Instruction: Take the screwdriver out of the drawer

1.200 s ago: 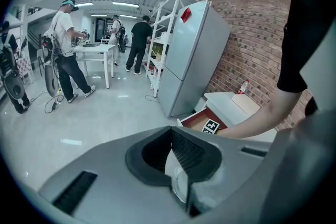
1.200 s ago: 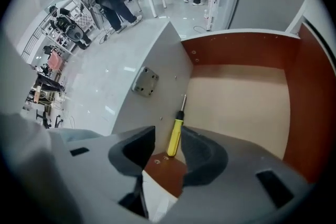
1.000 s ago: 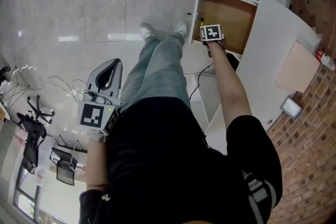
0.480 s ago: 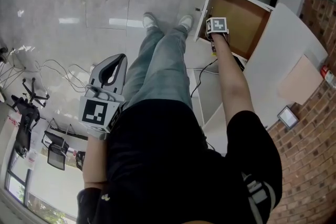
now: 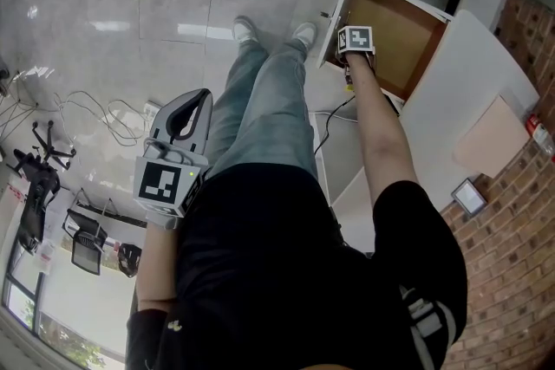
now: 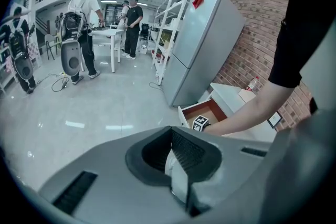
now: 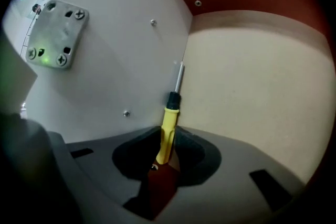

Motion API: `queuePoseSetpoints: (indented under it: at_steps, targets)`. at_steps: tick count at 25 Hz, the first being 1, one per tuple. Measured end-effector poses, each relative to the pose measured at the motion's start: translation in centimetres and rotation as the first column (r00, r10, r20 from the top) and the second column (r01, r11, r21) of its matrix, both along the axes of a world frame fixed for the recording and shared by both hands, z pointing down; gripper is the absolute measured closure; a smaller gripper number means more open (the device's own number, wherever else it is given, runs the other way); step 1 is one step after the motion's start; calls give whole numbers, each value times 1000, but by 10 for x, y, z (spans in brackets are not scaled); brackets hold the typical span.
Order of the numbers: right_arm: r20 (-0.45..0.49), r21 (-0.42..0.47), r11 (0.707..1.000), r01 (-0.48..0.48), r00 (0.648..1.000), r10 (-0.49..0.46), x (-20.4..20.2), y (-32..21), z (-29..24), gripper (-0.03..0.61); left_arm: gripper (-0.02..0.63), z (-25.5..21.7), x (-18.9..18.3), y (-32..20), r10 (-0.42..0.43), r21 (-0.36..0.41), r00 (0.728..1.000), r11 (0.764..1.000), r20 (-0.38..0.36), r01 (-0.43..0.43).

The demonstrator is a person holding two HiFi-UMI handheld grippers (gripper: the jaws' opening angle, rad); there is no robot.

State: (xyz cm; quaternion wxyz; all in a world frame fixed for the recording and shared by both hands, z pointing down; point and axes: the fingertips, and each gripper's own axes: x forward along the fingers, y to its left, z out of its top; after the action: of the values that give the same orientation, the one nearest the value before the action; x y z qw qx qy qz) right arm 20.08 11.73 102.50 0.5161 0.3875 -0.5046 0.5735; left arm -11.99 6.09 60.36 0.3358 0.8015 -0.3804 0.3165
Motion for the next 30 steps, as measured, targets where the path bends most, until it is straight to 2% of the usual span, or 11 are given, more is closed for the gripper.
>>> queuePoseSetpoints:
  at_steps: [14, 16, 23, 30]
  targets:
    - [-72, 147, 987, 72, 996, -62, 22, -35, -33, 514, 611, -22, 10, -2, -28, 38, 1000, 999, 6, 28]
    - [-93, 162, 983, 83, 993, -68, 28, -40, -38, 543, 611, -25, 13, -3, -30, 46, 1000, 998, 2, 30]
    - [-123, 128, 981, 145, 984, -129, 40, -35, -26, 541, 611, -21, 20, 8, -45, 39, 999, 998, -3, 45]
    - [-154, 150, 967, 205, 971, -182, 34, -37, -24, 531, 611, -15, 22, 15, -67, 17, 998, 998, 14, 67]
